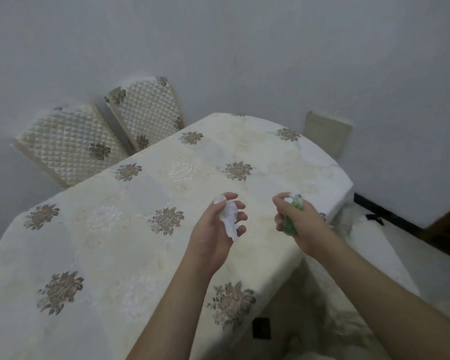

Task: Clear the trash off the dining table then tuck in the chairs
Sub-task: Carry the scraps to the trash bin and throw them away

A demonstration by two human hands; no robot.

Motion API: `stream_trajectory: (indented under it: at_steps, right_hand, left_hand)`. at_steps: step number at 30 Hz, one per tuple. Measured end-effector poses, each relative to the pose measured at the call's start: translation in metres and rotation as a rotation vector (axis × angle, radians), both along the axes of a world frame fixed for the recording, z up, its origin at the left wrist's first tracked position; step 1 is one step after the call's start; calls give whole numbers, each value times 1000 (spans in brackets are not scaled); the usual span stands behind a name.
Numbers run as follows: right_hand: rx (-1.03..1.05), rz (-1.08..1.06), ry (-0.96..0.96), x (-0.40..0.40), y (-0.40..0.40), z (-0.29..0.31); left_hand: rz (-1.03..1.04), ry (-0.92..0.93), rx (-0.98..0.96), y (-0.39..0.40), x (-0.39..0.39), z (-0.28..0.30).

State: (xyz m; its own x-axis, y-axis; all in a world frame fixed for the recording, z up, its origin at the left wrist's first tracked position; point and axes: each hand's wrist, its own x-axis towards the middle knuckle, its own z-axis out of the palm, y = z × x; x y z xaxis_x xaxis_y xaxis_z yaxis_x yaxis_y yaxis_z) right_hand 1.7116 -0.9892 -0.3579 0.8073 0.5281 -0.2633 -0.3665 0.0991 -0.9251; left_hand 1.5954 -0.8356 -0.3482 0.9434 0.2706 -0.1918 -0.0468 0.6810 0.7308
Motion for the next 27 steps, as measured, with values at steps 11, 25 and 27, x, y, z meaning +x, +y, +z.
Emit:
stream_trajectory:
  at_steps: [11, 25, 27]
  right_hand:
    - [9, -379, -89, -24, -201, 42]
    - [34, -842, -21, -124, -552, 43]
    - [29, -887, -13, -135, -581, 43]
  left_hand:
    - [-391, -74, 1, -153, 56, 30]
    - [-858, -7, 11, -512, 66, 35]
    - [-921, 7, -15, -547, 64, 32]
